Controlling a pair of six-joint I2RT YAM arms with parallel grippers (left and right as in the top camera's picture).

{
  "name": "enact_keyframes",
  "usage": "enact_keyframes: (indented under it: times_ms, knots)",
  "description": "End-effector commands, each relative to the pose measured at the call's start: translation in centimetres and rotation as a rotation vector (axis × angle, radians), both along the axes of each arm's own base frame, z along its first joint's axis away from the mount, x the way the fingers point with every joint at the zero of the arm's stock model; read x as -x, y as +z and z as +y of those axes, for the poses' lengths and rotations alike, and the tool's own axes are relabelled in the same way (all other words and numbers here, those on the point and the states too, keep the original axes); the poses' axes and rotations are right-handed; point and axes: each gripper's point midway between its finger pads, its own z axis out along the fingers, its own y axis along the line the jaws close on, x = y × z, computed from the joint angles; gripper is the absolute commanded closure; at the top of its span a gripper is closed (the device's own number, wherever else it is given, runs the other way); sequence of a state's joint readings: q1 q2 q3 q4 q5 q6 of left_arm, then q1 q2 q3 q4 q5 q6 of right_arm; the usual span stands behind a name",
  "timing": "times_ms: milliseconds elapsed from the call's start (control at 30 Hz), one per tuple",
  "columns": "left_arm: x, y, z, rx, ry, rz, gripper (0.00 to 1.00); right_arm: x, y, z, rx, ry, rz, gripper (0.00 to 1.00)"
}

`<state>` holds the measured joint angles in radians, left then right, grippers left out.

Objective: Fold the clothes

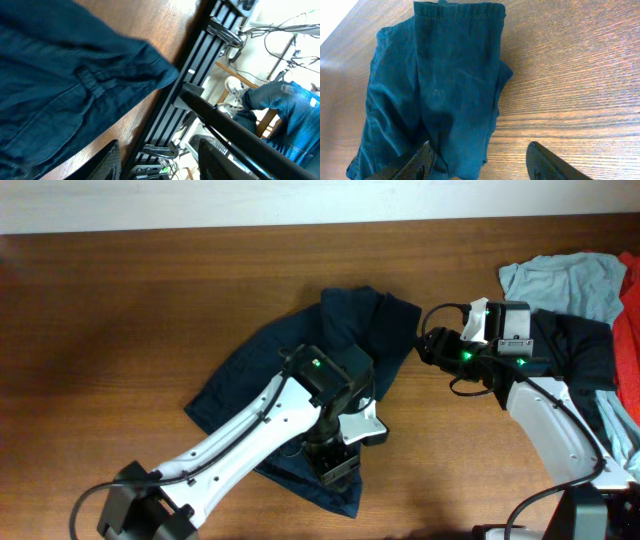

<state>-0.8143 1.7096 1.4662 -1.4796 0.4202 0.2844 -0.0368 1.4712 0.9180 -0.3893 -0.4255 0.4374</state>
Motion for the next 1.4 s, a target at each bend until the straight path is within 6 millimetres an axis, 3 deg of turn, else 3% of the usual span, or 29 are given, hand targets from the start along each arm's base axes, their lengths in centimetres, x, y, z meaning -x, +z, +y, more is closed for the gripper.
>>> enact_keyframes:
  times_ms: [0, 33, 200, 233, 333, 400, 467, 567, 667, 833, 933, 967, 1000, 1067, 1233, 1367]
  knots:
    - [-2.4, 1.7, 0.1, 0.026, 0.054, -0.069, 0.49, -0.5, 1.5, 0.0, 0.0, 0.01, -0.046, 0.35]
    - [-2.8, 2.0, 0.1, 0.034, 0.063, -0.077, 0.49, -0.5, 1.5, 0.0, -0.001, 0.012, -0.046, 0.35]
    - [-11.0, 5.5, 3.2, -0.056, 0.336, -0.349, 0.5, -0.3, 2.1, 2.3, -0.021, 0.079, -0.06, 0.36]
    - [-14.0, 7.0, 5.1, -0.092, 0.47, -0.444, 0.5, -0.4, 2.8, 3.8, -0.021, 0.119, -0.079, 0.36]
    - [-19.1, 9.7, 9.4, -0.108, 0.778, -0.559, 0.5, -0.6, 4.7, 8.1, 0.025, 0.212, -0.135, 0.36]
    - [-21.9, 10.5, 12.7, -0.087, 0.967, -0.578, 0.38, -0.3, 5.1, 10.7, 0.102, 0.244, -0.166, 0.37]
    - [-23.6, 10.9, 15.3, -0.028, 1.075, -0.547, 0.38, -0.1, 4.5, 11.7, 0.199, 0.196, -0.162, 0.37]
    - [-24.3, 11.2, 17.3, 0.031, 1.151, -0.499, 0.38, 0.3, 3.1, 12.8, 0.203, 0.165, -0.116, 0.37]
    - [-24.5, 11.2, 18.7, 0.026, 1.182, -0.5, 0.38, 1.2, 0.7, 15.1, 0.185, 0.22, -0.056, 0.37]
    - [-24.7, 11.3, 18.8, 0.029, 1.186, -0.505, 0.38, 1.7, -1.9, 16.8, 0.211, 0.243, -0.013, 0.37]
    - [-24.7, 11.3, 18.8, 0.029, 1.186, -0.505, 0.37, 2.0, -2.1, 17.1, 0.21, 0.254, -0.008, 0.54]
    - [-24.7, 11.3, 18.8, 0.029, 1.186, -0.504, 0.37, 1.9, -2.1, 17.1, 0.212, 0.252, -0.008, 0.69]
    - [-24.7, 11.2, 18.8, 0.029, 1.186, -0.505, 0.37, 1.9, -2.3, 16.7, 0.226, 0.243, -0.001, 0.81]
    - [-24.7, 11.2, 18.8, 0.029, 1.186, -0.504, 0.37, 2.1, -2.4, 15.3, 0.26, 0.216, 0.028, 0.96]
    - [-24.8, 11.3, 18.8, 0.031, 1.186, -0.508, 0.32, 1.9, -0.3, 12.3, 0.269, 0.15, 0.027, 0.96]
    - [-24.9, 11.4, 18.8, 0.035, 1.187, -0.514, 0.31, 2.8, 1.7, 6.0, 0.354, 0.003, 0.064, 0.96]
